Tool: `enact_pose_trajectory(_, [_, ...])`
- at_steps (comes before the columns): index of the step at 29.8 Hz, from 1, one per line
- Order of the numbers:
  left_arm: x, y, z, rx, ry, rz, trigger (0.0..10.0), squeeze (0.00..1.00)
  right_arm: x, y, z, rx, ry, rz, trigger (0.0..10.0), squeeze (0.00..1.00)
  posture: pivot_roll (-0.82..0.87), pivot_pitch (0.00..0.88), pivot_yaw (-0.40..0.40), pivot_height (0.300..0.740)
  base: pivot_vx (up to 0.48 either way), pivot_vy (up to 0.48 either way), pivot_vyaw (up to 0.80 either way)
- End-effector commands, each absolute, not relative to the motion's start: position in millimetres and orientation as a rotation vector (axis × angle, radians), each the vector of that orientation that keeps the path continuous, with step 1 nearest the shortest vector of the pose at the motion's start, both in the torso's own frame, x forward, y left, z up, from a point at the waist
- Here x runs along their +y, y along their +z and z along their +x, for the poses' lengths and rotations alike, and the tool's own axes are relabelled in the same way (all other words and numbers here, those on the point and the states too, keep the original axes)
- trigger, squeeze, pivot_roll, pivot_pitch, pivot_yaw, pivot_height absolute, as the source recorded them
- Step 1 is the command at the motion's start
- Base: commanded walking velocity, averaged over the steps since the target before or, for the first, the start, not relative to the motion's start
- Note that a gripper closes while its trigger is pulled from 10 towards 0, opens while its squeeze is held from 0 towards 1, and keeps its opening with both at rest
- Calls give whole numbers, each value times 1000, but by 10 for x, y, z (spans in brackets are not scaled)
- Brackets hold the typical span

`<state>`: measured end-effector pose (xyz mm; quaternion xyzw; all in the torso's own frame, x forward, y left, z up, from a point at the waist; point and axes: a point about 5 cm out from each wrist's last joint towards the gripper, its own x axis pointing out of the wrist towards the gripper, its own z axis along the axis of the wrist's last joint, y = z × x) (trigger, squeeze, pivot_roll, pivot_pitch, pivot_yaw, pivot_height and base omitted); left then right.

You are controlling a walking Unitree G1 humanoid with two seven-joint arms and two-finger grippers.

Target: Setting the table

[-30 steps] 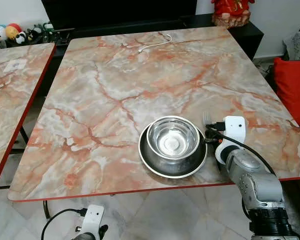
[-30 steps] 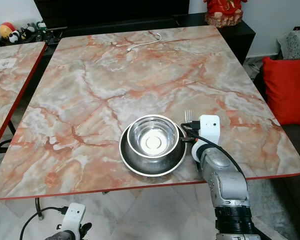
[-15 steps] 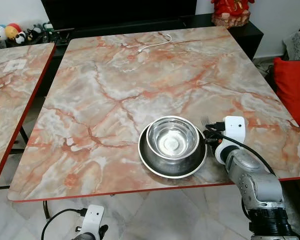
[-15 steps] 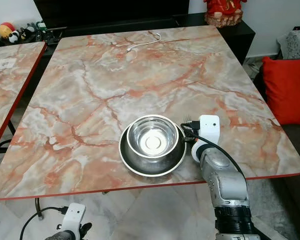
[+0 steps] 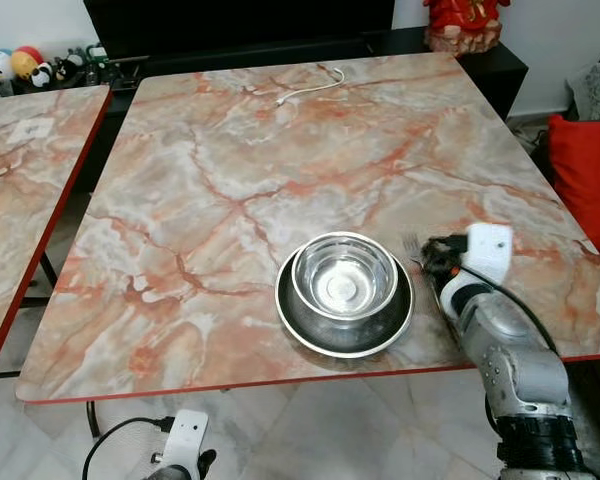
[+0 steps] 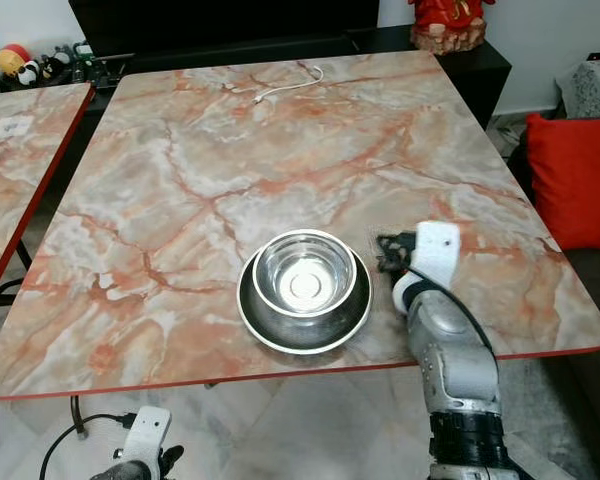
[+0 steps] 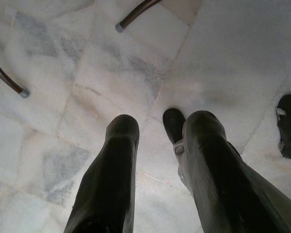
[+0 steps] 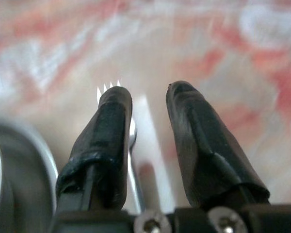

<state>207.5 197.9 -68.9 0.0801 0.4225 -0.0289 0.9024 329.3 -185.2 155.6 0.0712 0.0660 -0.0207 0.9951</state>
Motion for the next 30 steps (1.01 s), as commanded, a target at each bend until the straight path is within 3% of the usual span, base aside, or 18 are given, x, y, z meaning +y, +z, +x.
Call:
enact_pose_trajectory(1, [2022,-735,1986,911,-58,177,10000,0,-1826,1660,3296,61,-28,165,10000,0,-162,153,73,740,0,0,0])
enact_pose_trajectory(13, [2043,-764,1926,930,-38,150,10000,0,-1799,1888,3229,-183,-18,141,10000,0,-154,152,72,740,0,0,0])
enact_pose_trajectory(21, [2104,-789,1855,954,-28,153,10000,0,-1776,1976,3239,-253,3,84,10000,0,-158,143,70,740,0,472,0])
enact_pose_trajectory(26, [2233,-785,1803,962,-19,161,10000,0,-1748,2036,3235,-310,23,69,10000,0,-157,125,72,740,0,480,749])
enact_pose_trajectory(30, [2249,-782,1801,962,-19,164,10000,0,-1736,2031,3238,-312,24,93,10000,0,-156,120,73,740,0,480,0])
